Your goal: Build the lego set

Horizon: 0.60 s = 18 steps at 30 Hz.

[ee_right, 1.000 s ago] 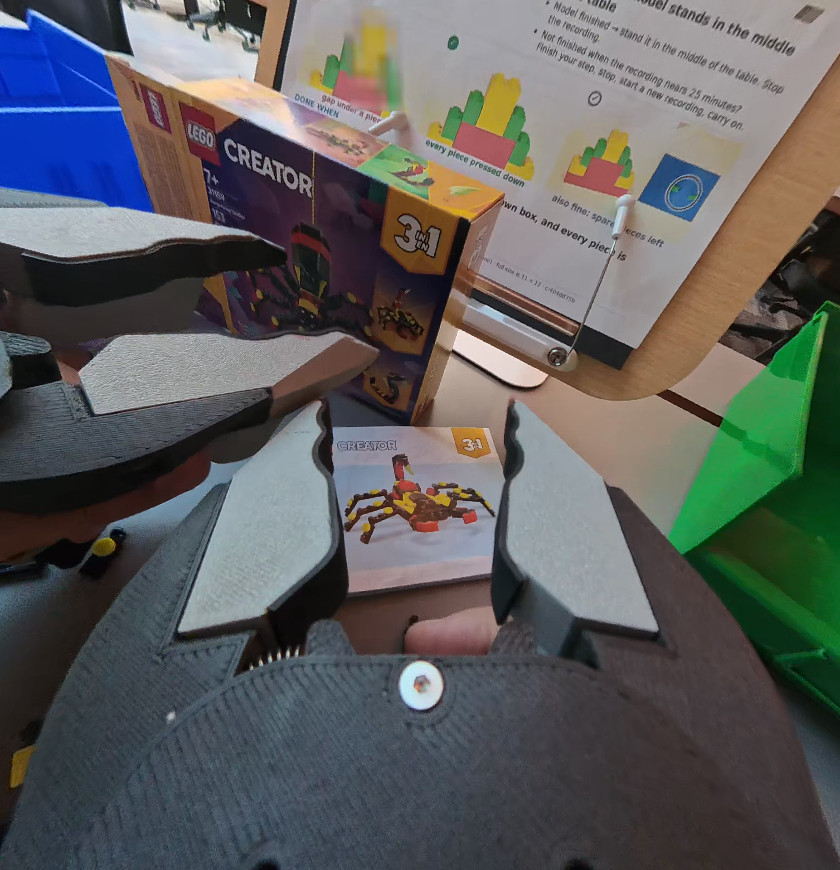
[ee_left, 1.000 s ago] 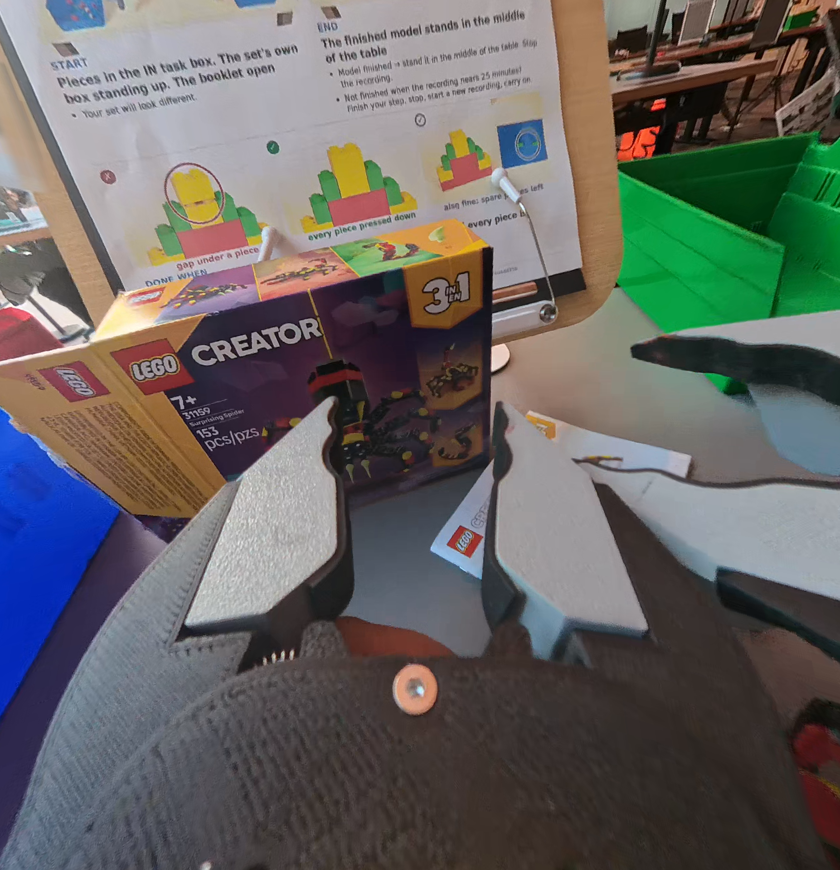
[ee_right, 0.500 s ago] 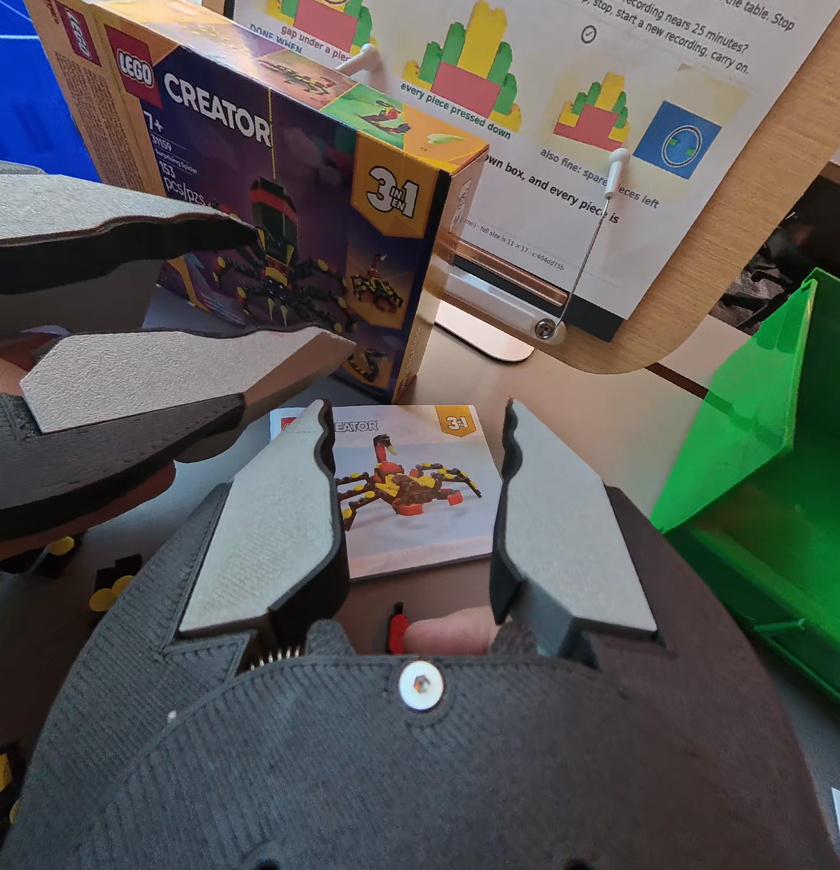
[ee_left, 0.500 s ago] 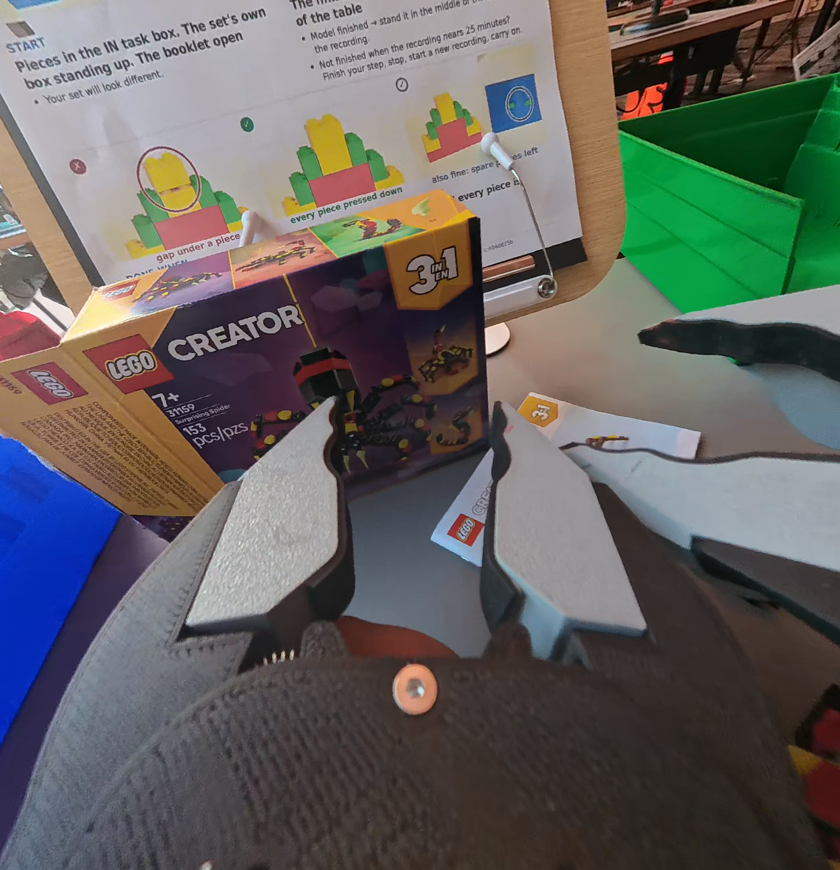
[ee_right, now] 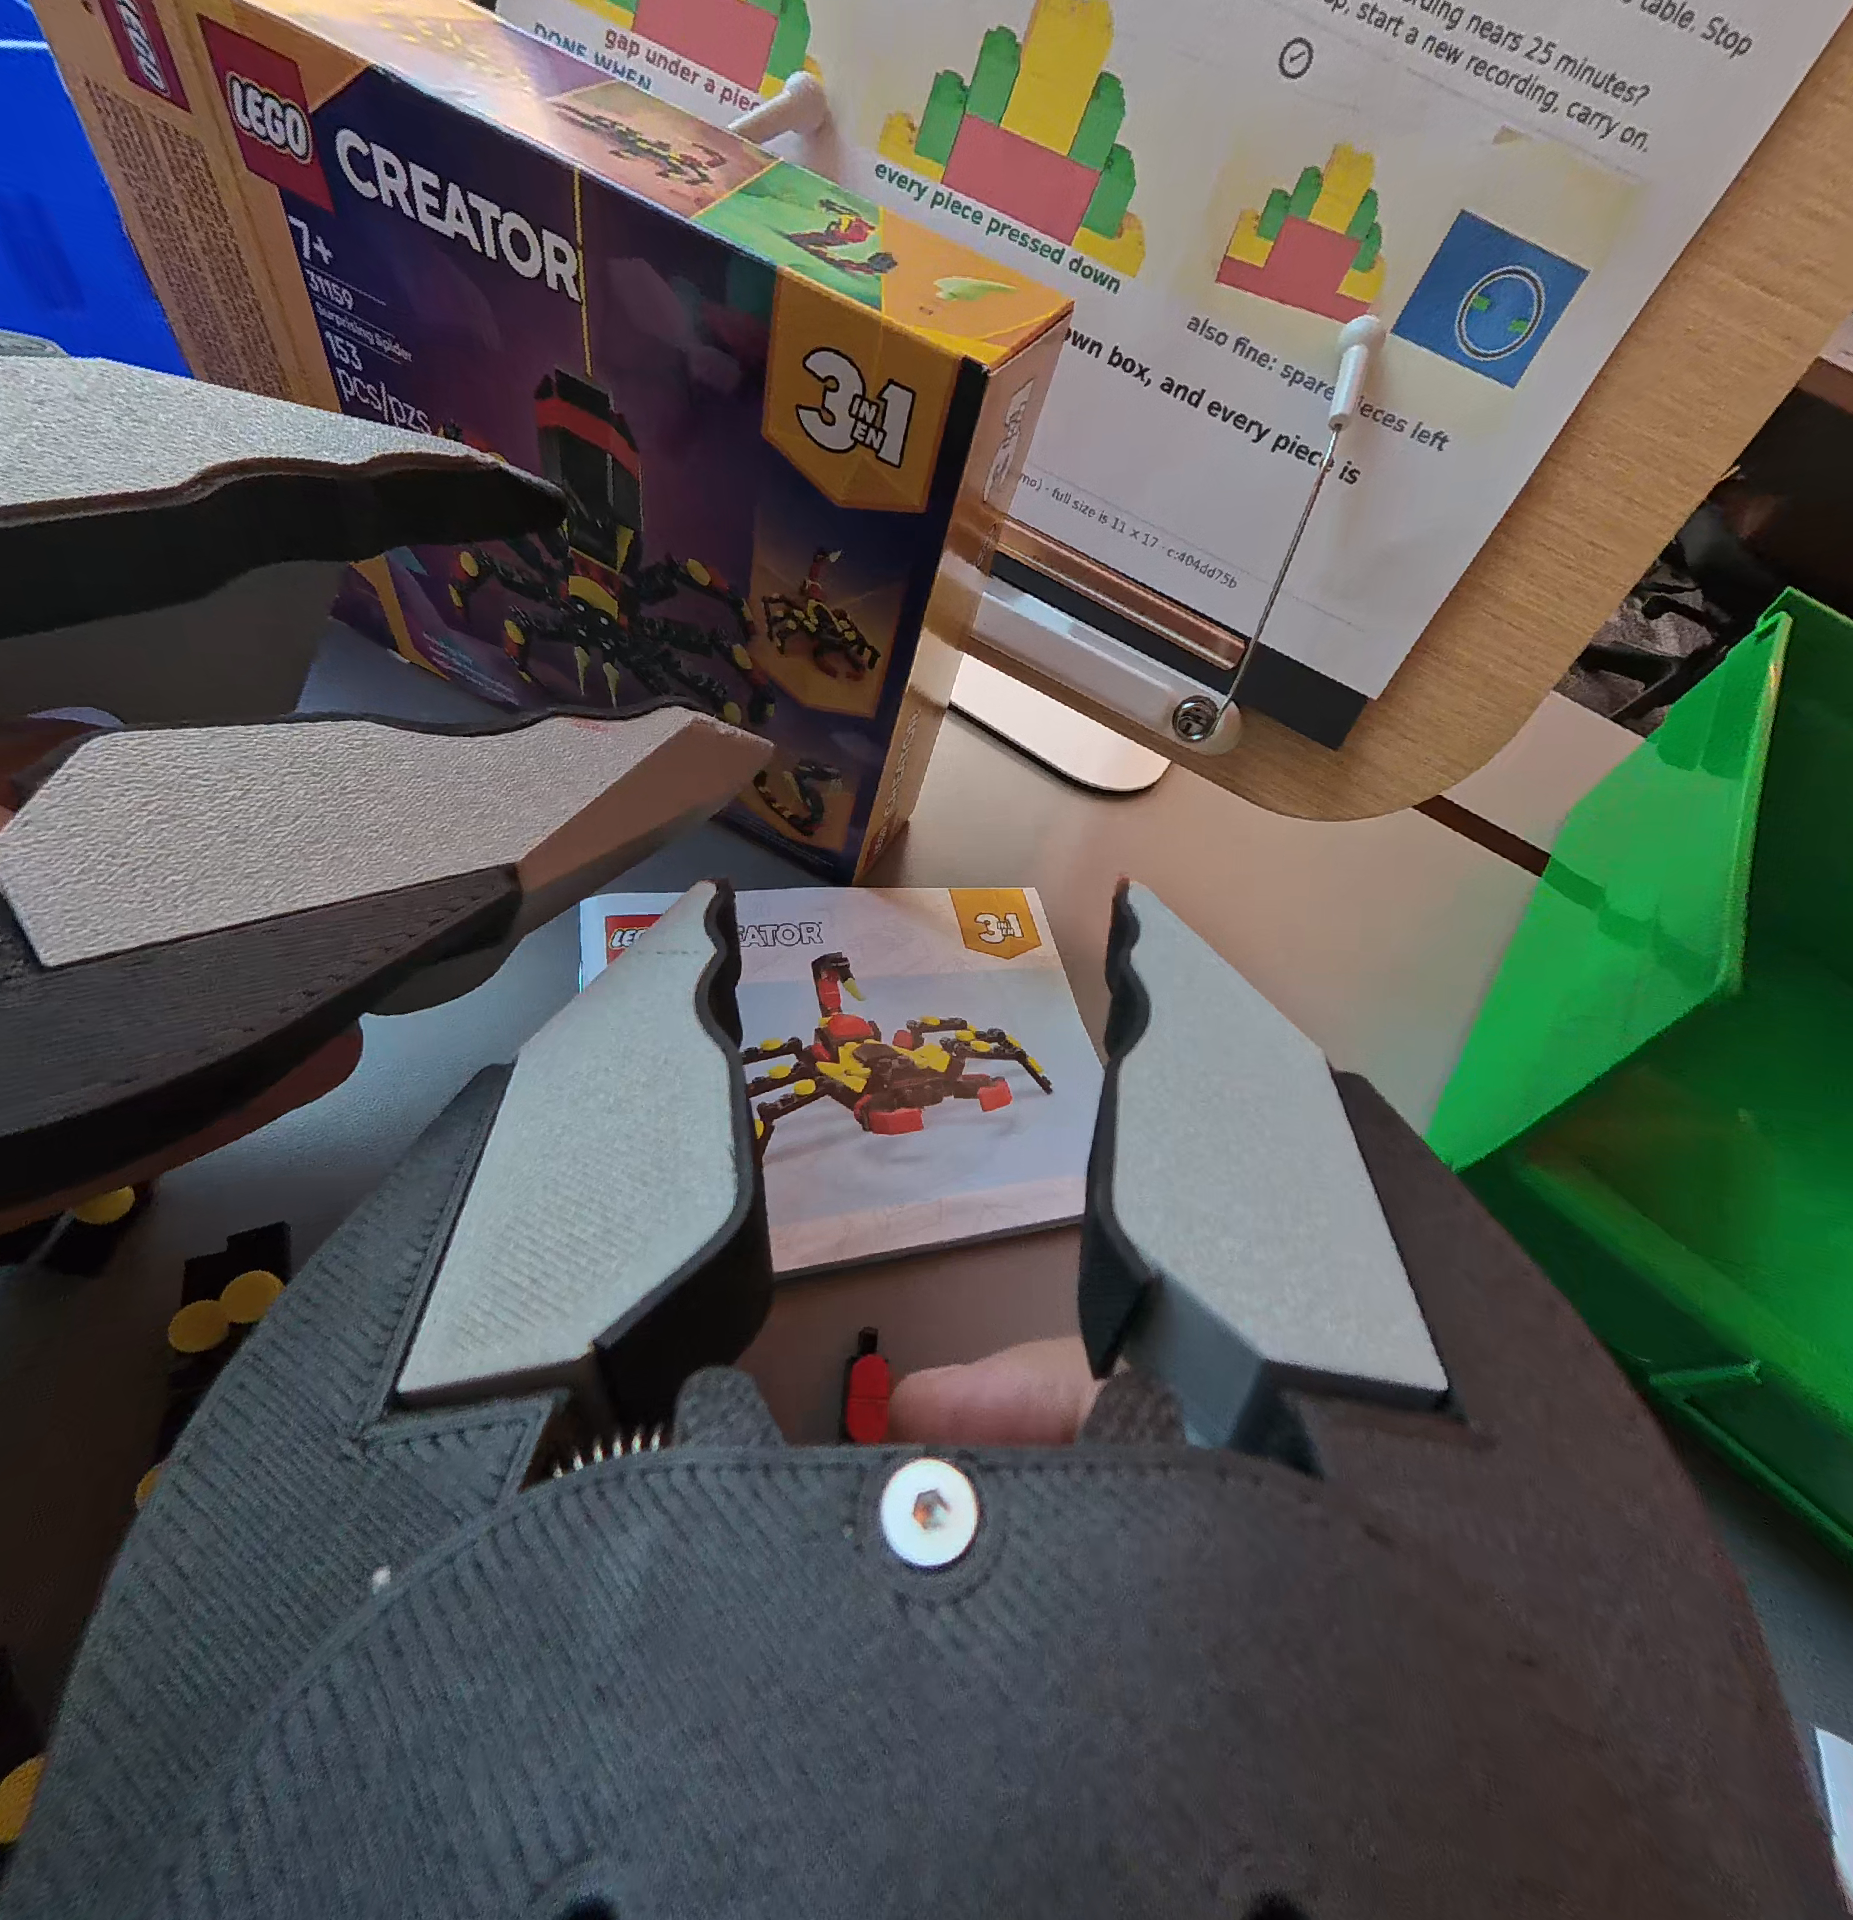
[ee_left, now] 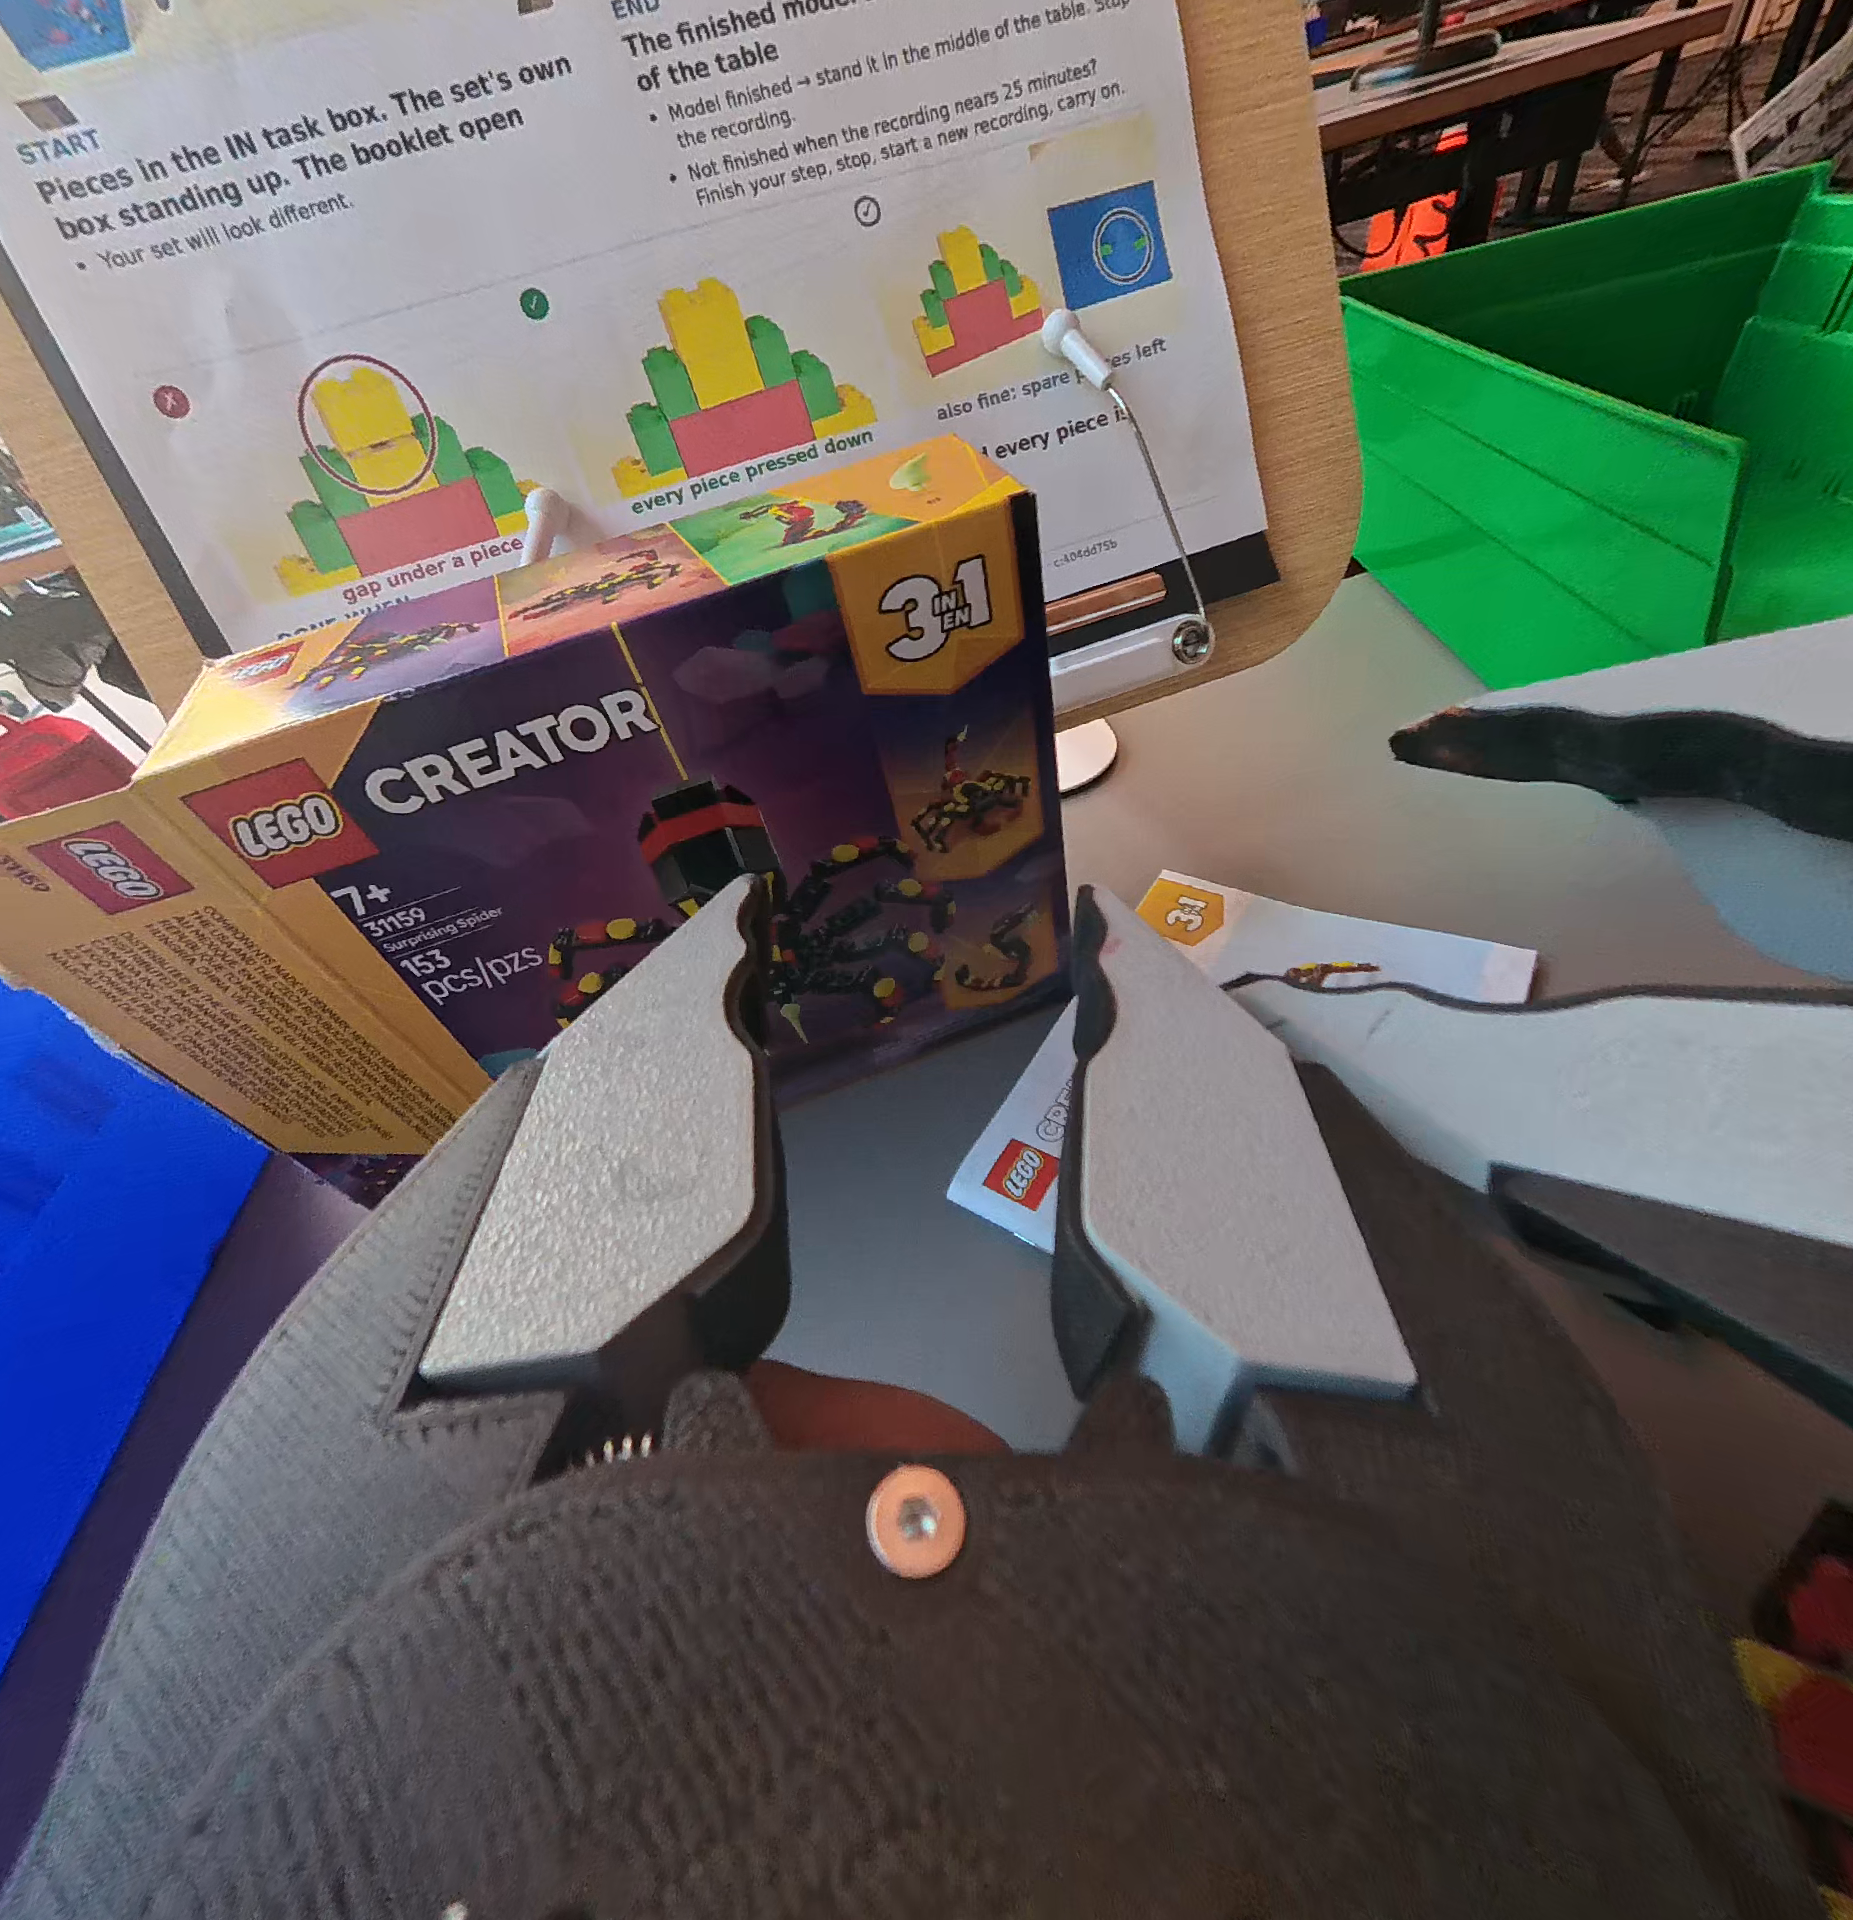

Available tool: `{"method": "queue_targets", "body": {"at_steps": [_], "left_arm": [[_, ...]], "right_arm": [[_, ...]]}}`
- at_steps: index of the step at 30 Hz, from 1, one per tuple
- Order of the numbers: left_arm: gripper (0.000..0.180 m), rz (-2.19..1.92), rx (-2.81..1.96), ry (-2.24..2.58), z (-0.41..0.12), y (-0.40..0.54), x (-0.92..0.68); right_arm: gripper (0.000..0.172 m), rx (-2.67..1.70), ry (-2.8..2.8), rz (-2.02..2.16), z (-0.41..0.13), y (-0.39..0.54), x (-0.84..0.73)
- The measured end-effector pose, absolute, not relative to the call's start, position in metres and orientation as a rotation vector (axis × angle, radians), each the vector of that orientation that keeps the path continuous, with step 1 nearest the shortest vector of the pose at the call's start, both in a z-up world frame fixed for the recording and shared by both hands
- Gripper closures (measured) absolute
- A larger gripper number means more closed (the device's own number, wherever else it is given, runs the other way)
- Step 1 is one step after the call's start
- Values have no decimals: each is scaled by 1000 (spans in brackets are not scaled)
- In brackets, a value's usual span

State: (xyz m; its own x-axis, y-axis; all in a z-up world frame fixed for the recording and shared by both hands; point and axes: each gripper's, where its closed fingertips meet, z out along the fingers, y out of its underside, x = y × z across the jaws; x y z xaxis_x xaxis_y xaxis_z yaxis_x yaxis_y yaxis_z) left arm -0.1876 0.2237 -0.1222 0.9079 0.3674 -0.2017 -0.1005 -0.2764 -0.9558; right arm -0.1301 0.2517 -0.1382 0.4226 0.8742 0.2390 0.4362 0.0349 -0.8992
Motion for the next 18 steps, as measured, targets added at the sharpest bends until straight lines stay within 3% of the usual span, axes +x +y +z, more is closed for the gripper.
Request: {"method": "queue_targets", "body": {"at_steps": [18], "left_arm": [[129,461,-1802,-175,-123,225,-184]], "right_arm": [[105,-1572,-1208,498,-140,248,-133]]}}
